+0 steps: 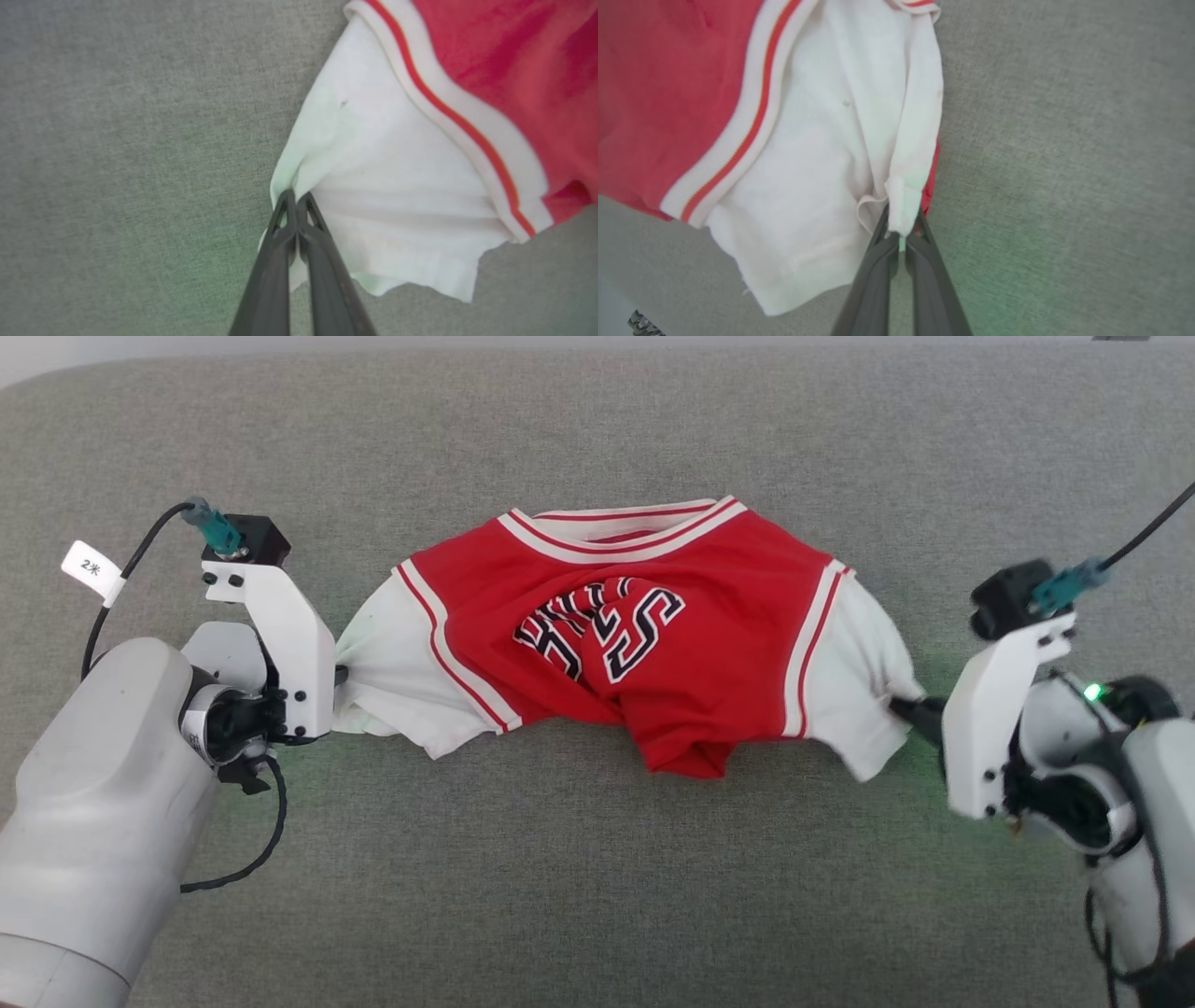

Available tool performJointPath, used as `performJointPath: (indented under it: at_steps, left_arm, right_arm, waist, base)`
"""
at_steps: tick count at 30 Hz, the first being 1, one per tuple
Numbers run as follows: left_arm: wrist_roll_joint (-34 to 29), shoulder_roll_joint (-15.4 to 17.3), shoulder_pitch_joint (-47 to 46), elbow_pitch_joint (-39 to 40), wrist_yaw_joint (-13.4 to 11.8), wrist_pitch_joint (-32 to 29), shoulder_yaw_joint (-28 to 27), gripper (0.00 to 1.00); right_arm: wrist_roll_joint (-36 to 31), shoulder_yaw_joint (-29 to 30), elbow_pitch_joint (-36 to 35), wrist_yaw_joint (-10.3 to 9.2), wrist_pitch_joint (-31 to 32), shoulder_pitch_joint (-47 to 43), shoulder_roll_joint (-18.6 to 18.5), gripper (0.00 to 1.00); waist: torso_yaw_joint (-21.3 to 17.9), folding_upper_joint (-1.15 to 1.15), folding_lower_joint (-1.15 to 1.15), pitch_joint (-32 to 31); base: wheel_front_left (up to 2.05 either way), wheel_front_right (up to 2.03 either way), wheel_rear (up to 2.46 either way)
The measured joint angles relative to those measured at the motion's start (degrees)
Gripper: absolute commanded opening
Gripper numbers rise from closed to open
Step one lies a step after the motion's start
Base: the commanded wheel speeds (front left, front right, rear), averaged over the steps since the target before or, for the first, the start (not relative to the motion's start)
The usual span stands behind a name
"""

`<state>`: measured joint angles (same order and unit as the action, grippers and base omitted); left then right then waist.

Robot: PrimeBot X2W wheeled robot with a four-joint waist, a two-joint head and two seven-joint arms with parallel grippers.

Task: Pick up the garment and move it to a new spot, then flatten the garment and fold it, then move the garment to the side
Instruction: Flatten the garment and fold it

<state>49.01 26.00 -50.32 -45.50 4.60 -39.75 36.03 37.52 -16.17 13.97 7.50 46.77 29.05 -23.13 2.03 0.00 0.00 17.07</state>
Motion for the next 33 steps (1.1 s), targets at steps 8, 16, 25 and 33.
performJointPath:
  at_steps: [8,16,25,33]
  left_arm:
    - [0.11,-0.13,-0.40,-1.12,0.70,1.57,0.09,0.91]
    - [0.43,0.64,0.43,-0.83,1.04,5.26,-0.21,1.00]
    - [-0.99,3.47,5.59,7.33,0.38,15.07,-1.10,1.00]
    - [-4.80,5.25,13.31,17.59,-2.52,30.14,-2.40,1.00]
  right_arm:
    - [-0.77,1.10,-2.97,0.00,0.00,-3.57,2.09,0.23]
    - [-1.86,3.08,-4.43,0.00,-1.32,-5.92,2.90,1.00]
    - [-3.28,5.87,-6.69,0.00,-3.47,-9.75,3.82,1.00]
    - [-4.71,8.65,-9.62,0.00,-6.61,-12.97,4.79,1.00]
  waist:
    - [-0.24,0.00,0.00,-0.02]
    - [-0.30,0.00,0.00,-1.83]
    - [0.29,0.00,0.00,-4.11]
    - [0.88,0.00,0.00,-5.41]
  base:
    - [0.00,0.00,0.00]
    - [0.00,0.00,0.00]
    - [0.00,0.00,0.00]
    - [0.00,0.00,0.00]
